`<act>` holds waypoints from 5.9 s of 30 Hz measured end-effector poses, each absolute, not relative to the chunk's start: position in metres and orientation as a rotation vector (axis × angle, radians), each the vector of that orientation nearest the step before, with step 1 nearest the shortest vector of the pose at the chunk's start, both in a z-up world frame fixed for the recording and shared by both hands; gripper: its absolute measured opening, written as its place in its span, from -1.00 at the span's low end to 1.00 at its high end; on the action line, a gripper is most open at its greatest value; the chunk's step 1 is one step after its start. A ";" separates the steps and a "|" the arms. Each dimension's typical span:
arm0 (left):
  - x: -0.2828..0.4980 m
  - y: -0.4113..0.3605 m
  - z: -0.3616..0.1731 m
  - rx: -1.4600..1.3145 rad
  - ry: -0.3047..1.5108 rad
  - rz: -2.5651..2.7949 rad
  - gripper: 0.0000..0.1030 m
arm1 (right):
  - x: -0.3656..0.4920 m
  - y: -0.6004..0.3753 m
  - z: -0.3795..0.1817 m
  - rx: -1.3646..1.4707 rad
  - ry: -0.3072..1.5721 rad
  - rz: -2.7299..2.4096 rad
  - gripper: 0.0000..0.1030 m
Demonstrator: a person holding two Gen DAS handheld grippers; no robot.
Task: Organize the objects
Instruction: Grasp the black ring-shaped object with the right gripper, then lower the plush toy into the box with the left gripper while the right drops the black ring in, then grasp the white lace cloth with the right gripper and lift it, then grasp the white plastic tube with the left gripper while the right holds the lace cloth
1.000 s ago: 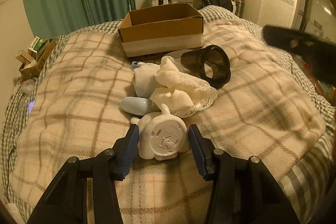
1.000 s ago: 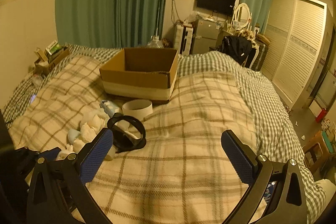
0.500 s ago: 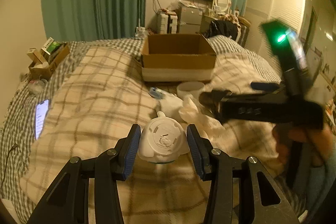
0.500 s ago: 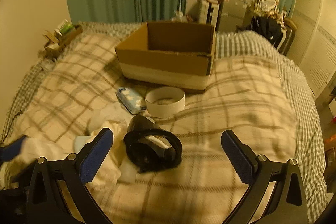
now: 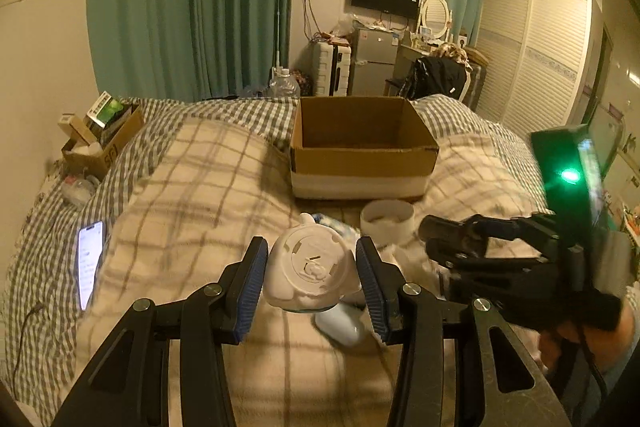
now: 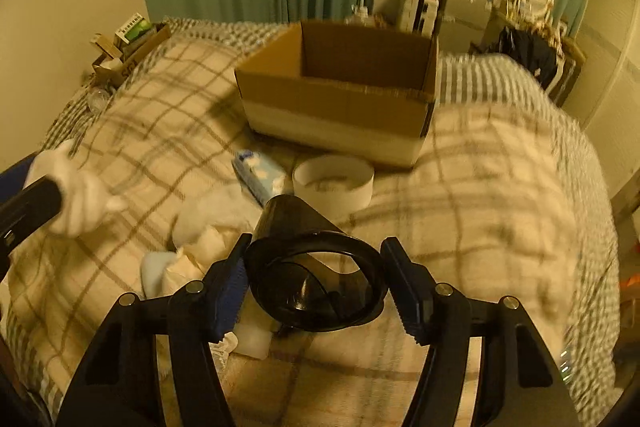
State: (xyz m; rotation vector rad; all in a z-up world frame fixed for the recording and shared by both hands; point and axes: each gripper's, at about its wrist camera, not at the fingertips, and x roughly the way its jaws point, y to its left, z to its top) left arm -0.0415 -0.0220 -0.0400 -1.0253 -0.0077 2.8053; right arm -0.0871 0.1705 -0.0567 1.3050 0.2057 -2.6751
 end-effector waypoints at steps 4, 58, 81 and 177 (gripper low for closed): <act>-0.063 -0.022 -0.025 -1.013 -0.026 2.802 -0.11 | -0.092 0.170 -0.027 1.231 0.241 -2.698 0.23; -0.302 0.039 -0.007 -0.949 0.127 2.748 0.63 | -0.302 0.246 0.046 1.103 -0.035 -2.757 0.50; -0.098 -0.008 0.052 -0.884 0.198 2.901 0.96 | -0.077 0.211 0.144 0.845 0.255 -2.853 0.51; -0.055 0.067 -0.008 -1.022 0.145 2.648 -1.00 | -0.026 0.212 0.038 0.954 0.286 -2.791 -0.78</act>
